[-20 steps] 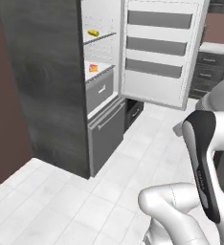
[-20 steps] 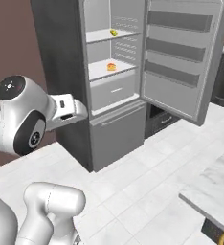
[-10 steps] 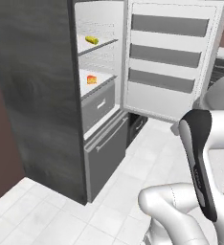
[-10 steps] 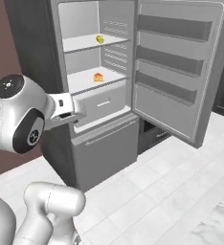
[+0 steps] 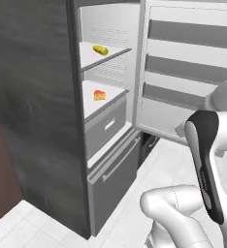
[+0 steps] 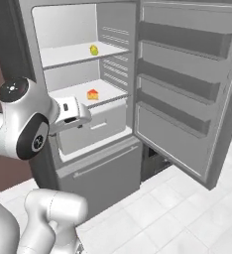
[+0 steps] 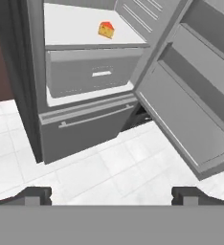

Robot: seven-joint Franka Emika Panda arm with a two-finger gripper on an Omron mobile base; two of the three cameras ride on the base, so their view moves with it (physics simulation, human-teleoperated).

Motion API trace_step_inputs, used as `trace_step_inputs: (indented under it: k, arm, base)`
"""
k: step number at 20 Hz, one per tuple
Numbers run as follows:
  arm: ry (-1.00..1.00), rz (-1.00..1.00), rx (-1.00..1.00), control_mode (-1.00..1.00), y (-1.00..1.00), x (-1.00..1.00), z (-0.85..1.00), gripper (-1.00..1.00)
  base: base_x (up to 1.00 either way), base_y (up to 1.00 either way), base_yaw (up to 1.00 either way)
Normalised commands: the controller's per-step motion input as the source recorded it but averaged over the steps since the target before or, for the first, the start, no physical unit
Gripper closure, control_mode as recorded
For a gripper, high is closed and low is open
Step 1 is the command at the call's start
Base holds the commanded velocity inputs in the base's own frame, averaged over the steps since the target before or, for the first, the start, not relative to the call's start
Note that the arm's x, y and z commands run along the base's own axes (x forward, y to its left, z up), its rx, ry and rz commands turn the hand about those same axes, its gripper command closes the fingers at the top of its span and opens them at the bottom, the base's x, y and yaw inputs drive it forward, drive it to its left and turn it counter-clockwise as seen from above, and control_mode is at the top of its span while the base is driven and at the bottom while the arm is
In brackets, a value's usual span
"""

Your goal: Take the cheese, fish, and corn from the fridge and place them on the plate on the dining counter to create an appetizer plate.

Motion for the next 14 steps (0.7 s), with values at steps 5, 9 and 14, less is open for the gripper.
trace_step_inputs:
  k: [5, 9, 14]
  arm:
    - [0.0, 0.0, 0.0, 1.0, 0.0, 0.0, 0.0, -1.0]
    - [0.0, 0.0, 0.0, 1.0, 0.0, 0.0, 0.0, -1.0]
    - [0.0, 0.0, 0.0, 1.0, 0.0, 0.0, 0.0, -1.0]
  base:
    - [0.92, 0.07, 0.3]
    - [0.69, 0.0, 0.32]
    - [0.47, -0.12, 0.34]
